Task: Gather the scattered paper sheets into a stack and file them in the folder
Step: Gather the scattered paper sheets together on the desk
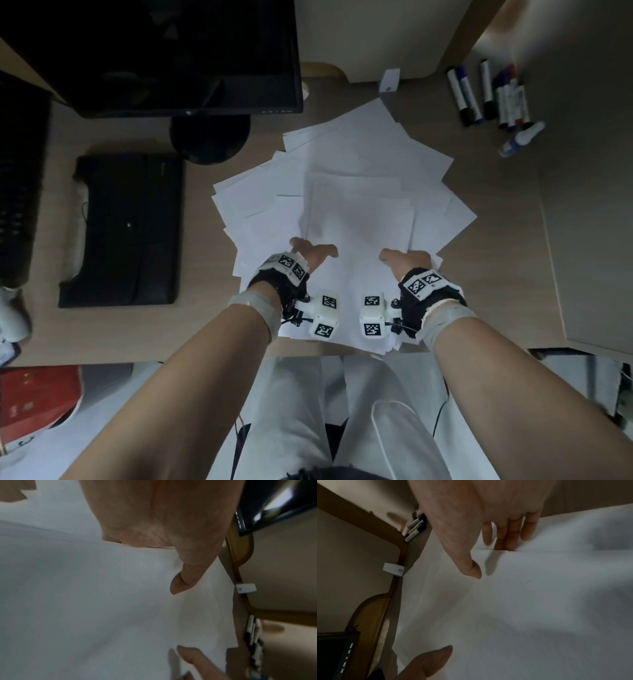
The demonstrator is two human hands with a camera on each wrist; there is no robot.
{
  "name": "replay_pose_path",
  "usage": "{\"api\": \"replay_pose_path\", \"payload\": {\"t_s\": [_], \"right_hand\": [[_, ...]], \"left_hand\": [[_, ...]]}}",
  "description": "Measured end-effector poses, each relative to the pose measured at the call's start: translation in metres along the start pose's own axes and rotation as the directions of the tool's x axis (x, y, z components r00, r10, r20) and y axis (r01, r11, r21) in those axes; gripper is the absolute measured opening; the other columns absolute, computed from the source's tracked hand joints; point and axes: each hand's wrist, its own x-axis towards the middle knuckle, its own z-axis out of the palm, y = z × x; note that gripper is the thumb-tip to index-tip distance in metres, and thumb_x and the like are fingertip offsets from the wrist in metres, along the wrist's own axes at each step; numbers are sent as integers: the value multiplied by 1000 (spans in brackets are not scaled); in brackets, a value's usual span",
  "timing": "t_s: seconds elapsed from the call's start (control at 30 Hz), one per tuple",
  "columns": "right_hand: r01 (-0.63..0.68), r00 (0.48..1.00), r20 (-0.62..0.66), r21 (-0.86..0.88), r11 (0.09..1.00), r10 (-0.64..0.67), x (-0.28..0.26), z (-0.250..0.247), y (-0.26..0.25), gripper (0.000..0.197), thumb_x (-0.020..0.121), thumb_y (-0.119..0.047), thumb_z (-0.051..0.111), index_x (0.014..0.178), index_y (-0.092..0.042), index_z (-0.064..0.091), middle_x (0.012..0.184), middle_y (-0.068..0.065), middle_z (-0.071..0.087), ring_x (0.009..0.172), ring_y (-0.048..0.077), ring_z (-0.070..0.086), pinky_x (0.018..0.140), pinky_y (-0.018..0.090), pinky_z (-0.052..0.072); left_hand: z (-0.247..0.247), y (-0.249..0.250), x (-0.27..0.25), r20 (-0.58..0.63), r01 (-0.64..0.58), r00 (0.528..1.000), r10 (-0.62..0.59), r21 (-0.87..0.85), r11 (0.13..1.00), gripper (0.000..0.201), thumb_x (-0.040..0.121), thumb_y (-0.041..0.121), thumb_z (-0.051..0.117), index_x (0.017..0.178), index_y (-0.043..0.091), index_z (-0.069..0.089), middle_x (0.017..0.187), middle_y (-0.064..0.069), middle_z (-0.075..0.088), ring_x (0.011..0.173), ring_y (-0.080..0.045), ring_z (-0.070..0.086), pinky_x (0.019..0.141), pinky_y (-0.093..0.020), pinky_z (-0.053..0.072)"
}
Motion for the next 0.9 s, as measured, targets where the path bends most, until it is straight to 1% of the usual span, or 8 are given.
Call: {"api": "replay_pose_path", "payload": {"t_s": [0.1,0.27,0.43,0.53,0.7,0.77,0.83,0.9], "right_hand": [[-6,999,51,-19,1000,7,-1,-6,1,68,65,-48,75,115,-6,56,105,13,63,91,31,63,81,38,51],[160,987,-18,-72,984,-162,7,-8,0,71,82,-28,66,145,-14,37,142,9,46,124,32,48,93,34,41],[211,968,-92,-194,958,-232,8,-12,-9,76,76,-23,70,144,-20,37,148,9,35,137,32,30,108,43,30],[235,964,-59,-258,937,-258,5,-11,-15,83,77,-23,71,148,-16,29,151,9,30,139,32,27,111,44,27],[139,978,-96,-370,918,-187,8,-20,-21,81,71,-35,69,140,-10,33,144,15,37,130,35,39,104,46,36],[133,981,-82,-376,917,-176,13,-26,-21,76,74,-33,68,137,-7,35,139,16,39,125,35,43,98,44,39],[177,978,-39,-357,917,-204,20,-29,-19,70,76,-32,68,133,-7,36,135,15,43,120,36,47,95,41,42],[217,973,-1,-326,920,-229,29,-31,-15,70,75,-34,67,132,-10,36,135,14,44,122,36,45,100,43,42]], "left_hand": [[10,2,4,-13,-54,998,54,3,999,89,84,28,69,149,2,14,146,-17,37,132,-34,40,107,-43,37],[14,-16,9,-122,-108,988,95,-110,988,44,91,11,59,133,1,51,134,-19,55,123,-33,54,101,-38,46],[11,-54,3,-230,-5,972,-56,-256,967,43,96,10,50,135,-6,46,139,-24,48,127,-39,49,90,-33,47],[21,-88,28,-194,65,977,-84,-101,993,50,93,20,52,139,3,40,142,-23,41,124,-45,46,96,-44,48],[18,-60,-4,-237,29,967,-90,-248,968,41,98,8,45,136,-7,45,140,-25,48,125,-35,51,62,-25,43],[20,-48,-8,-251,7,966,-62,-213,977,39,99,7,43,135,-8,46,137,-24,50,99,-26,61,77,-29,45],[25,-41,-12,-308,18,949,-72,-173,985,39,98,8,43,134,-5,47,128,-22,53,71,-14,49,96,-38,43],[27,-38,-14,-393,57,917,-71,-47,997,36,95,9,44,131,4,48,124,-19,47,93,-25,52,99,-40,40]]}}
